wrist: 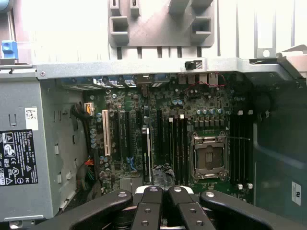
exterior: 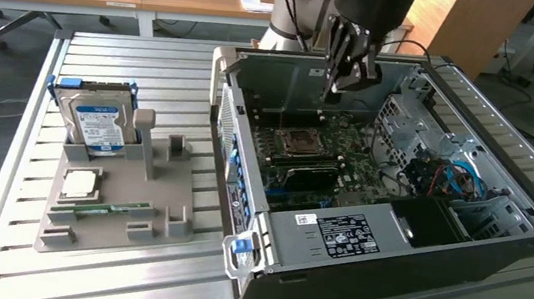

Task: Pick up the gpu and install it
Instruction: 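Press down on the gpu until it lock into place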

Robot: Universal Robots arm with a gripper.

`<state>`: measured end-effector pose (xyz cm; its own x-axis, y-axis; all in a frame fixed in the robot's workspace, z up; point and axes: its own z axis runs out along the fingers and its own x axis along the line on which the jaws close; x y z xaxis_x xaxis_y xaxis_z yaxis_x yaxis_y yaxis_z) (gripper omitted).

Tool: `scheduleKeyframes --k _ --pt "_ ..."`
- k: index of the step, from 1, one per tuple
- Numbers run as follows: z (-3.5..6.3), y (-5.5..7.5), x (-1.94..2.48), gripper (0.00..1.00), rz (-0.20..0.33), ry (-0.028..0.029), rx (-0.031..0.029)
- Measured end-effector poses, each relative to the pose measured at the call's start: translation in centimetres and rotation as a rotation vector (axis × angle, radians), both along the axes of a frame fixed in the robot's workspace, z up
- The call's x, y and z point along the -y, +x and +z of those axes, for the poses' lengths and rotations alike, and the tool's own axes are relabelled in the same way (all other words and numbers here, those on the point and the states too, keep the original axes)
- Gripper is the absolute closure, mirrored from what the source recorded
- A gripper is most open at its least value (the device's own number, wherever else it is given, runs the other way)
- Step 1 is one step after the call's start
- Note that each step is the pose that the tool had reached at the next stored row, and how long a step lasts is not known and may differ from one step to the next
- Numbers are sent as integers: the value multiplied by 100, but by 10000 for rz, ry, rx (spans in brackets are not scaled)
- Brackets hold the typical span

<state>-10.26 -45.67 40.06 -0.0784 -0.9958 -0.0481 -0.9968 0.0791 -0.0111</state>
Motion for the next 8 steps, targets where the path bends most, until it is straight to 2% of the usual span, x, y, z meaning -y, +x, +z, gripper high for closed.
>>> scheduleKeyframes --k 2,8 --pt "-130 0 0 89 0 0 0" --pt "-134 0 0 89 0 2 1"
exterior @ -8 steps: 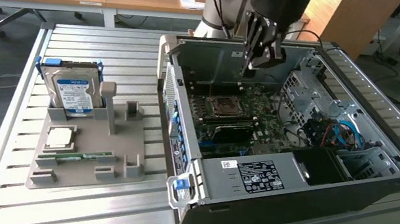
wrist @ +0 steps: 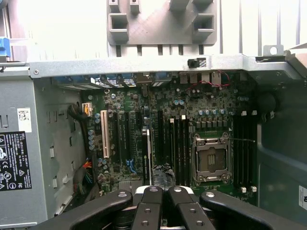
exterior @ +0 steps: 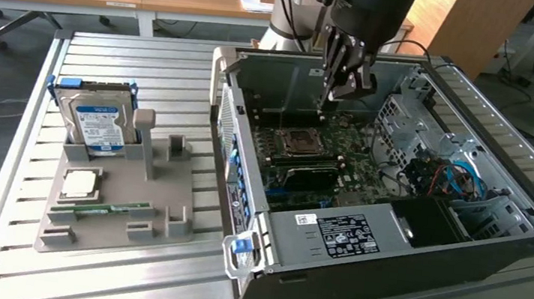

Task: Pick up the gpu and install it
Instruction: 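Press down on the gpu until it lock into place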

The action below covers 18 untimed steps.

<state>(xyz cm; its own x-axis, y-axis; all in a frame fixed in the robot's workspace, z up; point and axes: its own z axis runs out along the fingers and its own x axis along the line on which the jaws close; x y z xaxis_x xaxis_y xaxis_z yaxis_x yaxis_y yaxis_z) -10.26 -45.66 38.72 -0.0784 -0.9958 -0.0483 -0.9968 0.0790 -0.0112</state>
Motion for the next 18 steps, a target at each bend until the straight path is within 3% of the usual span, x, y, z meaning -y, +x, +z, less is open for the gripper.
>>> scheduleKeyframes --k 18 --pt "-63 50 24 89 1 -2 -1"
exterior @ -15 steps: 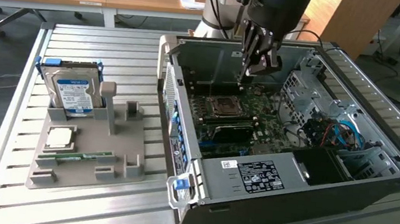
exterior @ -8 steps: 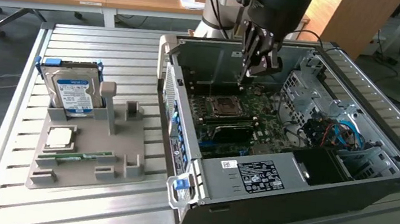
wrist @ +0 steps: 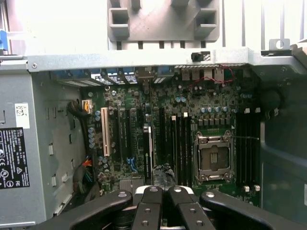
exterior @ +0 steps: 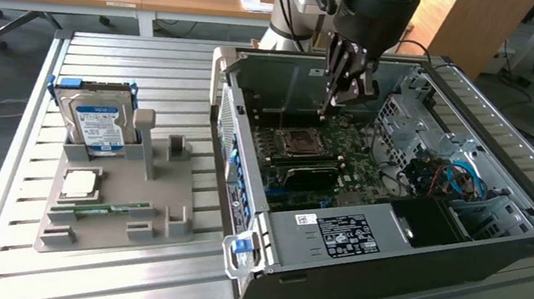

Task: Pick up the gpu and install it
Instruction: 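Press down on the gpu until it lock into place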

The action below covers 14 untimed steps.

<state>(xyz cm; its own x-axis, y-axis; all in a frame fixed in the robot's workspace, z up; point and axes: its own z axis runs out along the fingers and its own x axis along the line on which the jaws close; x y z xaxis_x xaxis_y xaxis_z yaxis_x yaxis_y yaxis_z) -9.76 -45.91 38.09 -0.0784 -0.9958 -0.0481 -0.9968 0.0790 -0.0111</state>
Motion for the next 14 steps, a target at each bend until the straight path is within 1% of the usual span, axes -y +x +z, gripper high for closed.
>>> scheduleKeyframes --k 10,13,14 --pt "0 0 0 89 0 0 0" --pt "-5 1 16 89 -1 2 1" --pt "-23 1 17 89 -3 1 1"
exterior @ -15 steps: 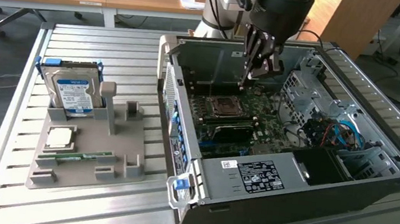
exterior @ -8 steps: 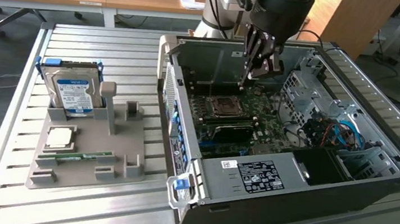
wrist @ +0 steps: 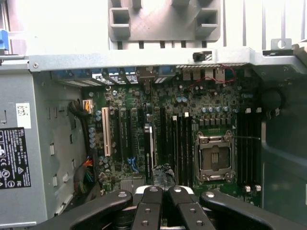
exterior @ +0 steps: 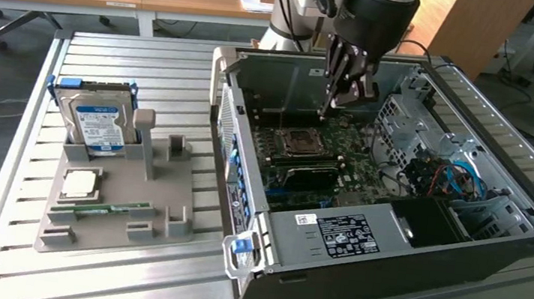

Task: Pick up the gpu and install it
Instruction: 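Press down on the gpu until it lock into place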

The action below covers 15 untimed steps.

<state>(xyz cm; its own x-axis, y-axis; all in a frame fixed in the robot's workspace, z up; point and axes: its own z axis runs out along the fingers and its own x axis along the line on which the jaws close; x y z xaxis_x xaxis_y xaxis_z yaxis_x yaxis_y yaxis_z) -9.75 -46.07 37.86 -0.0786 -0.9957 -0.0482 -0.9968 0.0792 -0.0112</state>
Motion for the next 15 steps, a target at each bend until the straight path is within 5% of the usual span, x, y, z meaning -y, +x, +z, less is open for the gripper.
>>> scheduleKeyframes --k 15 --pt "-210 0 1 89 -2 1 1"
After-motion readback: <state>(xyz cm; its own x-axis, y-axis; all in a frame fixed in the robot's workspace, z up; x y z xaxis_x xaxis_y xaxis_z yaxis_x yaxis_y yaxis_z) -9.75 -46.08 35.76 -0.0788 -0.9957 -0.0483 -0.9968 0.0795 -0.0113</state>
